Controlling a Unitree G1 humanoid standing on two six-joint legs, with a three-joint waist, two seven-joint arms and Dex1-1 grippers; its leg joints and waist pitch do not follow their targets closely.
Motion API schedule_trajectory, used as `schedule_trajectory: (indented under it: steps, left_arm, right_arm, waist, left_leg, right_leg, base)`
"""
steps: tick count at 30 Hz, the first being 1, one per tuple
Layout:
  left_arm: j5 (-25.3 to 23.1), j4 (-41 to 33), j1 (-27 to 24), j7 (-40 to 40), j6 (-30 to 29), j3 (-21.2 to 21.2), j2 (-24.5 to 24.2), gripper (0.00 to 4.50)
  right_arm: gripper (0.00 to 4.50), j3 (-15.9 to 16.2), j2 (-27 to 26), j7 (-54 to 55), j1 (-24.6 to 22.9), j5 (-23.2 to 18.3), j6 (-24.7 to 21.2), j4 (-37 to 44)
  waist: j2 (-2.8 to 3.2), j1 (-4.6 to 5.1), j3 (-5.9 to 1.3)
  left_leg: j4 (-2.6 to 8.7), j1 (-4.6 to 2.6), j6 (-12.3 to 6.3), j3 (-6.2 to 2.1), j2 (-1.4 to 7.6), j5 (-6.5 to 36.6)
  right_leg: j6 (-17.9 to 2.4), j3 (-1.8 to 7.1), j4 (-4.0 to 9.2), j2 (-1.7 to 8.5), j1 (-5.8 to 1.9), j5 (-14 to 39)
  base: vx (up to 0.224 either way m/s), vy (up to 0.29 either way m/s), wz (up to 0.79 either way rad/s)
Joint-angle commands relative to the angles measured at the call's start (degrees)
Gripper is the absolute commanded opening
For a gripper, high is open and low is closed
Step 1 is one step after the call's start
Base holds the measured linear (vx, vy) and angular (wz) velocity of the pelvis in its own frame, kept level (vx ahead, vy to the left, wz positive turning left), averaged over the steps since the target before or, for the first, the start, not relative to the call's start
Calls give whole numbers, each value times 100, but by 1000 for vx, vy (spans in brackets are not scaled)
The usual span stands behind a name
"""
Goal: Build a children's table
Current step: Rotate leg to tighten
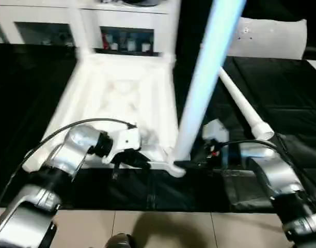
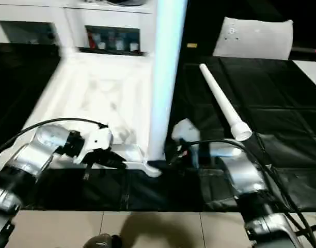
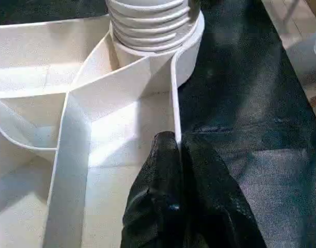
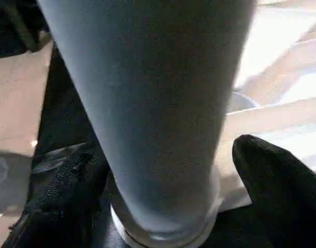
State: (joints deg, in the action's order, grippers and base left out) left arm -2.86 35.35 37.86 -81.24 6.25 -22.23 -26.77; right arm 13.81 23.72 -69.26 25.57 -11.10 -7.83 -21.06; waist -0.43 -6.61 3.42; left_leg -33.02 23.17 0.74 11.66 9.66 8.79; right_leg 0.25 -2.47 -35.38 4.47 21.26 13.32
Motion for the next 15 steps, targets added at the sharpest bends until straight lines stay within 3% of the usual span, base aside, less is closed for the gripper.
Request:
schedule_trajectory:
  steps: [1, 9, 15]
  left_arm:
    - [-160, 0, 73, -286, 213, -290, 89, 0]
    - [-159, 361, 260, -454, 491, -303, 123, 0]
    - [-187, 463, 291, -487, 577, -305, 105, 0]
  right_arm:
    - [367, 82, 92, -127, 62, 91, 74, -45]
    - [288, 217, 154, -419, 175, 187, 254, -250]
    - [278, 240, 155, -520, 199, 171, 194, -294]
  waist:
    - [19, 47, -373]
    - [17, 40, -396]
    - [6, 29, -392]
  left_leg:
    - [363, -256, -140, -168, 441, 1149]
    - [324, -247, -258, -158, 425, 1012]
    - [333, -252, -223, -161, 441, 1092]
  right_leg:
    - [-1554, 221, 332, 462, -121, 78]
    - [-1647, 211, 308, 461, -133, -156]
    - [-1658, 212, 306, 465, -128, -71]
  base:
    - [0, 0, 0]
    - [0, 0, 0]
    - [0, 0, 0]
